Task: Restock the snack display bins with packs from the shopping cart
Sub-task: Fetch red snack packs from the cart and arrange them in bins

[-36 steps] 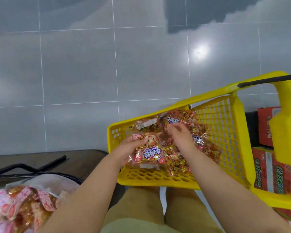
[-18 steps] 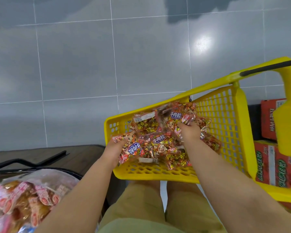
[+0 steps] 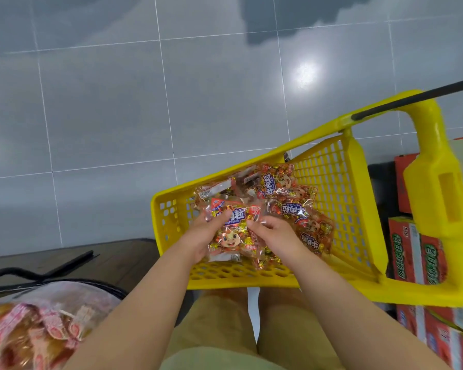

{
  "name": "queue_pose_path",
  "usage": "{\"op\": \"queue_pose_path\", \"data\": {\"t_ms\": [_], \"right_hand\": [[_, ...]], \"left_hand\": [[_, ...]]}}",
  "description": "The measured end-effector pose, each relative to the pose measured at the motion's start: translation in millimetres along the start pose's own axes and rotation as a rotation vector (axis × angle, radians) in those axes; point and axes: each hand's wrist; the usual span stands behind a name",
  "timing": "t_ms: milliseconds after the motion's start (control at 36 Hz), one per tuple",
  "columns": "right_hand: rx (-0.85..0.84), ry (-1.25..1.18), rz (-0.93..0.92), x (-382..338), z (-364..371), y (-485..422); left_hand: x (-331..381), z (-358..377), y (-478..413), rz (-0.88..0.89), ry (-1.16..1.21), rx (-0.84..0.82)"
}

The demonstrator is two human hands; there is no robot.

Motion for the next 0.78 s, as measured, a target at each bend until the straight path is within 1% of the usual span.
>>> {"op": "queue_pose_path", "data": {"t_ms": [56, 83, 111, 167, 194, 222, 250, 306, 361, 389, 472, 528, 556, 611, 667, 722, 778], "right_hand": [[-0.016, 0.041, -0.025, -1.6, -0.3, -4.1], [0.020, 0.065, -0.049, -2.1, -2.3, -7.4], [0.108, 0.101, -0.067, -2.0, -5.9, -11.4], [0.417, 0.186, -0.043, 1.6, -17.6, -21.9], [0.573, 0.237, 0.007, 4.9, -25.2, -27.9], [0.676, 0.279, 0.079, 8.9, -32.7, -34.3], [0.710, 0.300, 0.157, 12.3, -39.3, -40.7], [0.669, 0.309, 0.268, 16.3, -48.2, -51.7], [0.646, 0.273, 0.297, 16.6, -52.7, -60.1], [0.647, 0.217, 0.295, 15.5, -53.9, -63.1], [0.628, 0.006, 0.266, 15.0, -54.5, -70.4], [0.568, -0.095, 0.239, 16.3, -53.9, -74.6], [0.515, -0.111, 0.211, 17.8, -53.0, -75.4], [0.388, -0.063, 0.153, 22.2, -48.7, -76.6], [0.321, 0.003, 0.124, 23.9, -43.5, -75.3], [0.361, -0.008, 0.080, 23.7, -39.2, -76.6], [0.404, -0.088, 0.049, 21.5, -38.3, -79.7]], "left_hand": [[-1.7, -0.2, -1.0, 0.019, 0.006, 0.015], [-2.6, -1.3, -2.3, 0.025, 0.019, 0.021], [-3.0, -2.2, -3.3, 0.026, 0.041, 0.026], [-4.7, -4.1, -4.9, 0.026, 0.072, 0.063], [-6.1, -5.3, -5.9, 0.028, 0.084, 0.091], [-7.8, -6.6, -6.5, 0.036, 0.099, 0.116], [-9.6, -7.9, -6.3, 0.040, 0.111, 0.135], [-15.1, -10.9, -7.3, 0.042, 0.098, 0.152], [-23.2, -15.8, -9.3, 0.048, 0.086, 0.145], [-27.5, -18.0, -9.9, 0.049, 0.081, 0.143], [-38.0, -23.1, -8.5, 0.047, 0.095, 0.163], [-44.5, -25.6, -8.2, 0.051, 0.134, 0.175], [-47.4, -26.3, -7.4, 0.053, 0.156, 0.182], [-53.3, -26.8, -4.9, 0.059, 0.199, 0.200], [-59.8, -25.6, -2.9, 0.070, 0.239, 0.210], [-66.9, -23.4, -0.5, 0.075, 0.264, 0.225], [-74.7, -21.4, 2.1, 0.083, 0.286, 0.241]]}}
Point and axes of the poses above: each hand's wrist, its own y-axis away from the middle knuckle, its own z-axis out of the palm, x = y × z, and after that the axes turned 5 degrees about y, right-handed
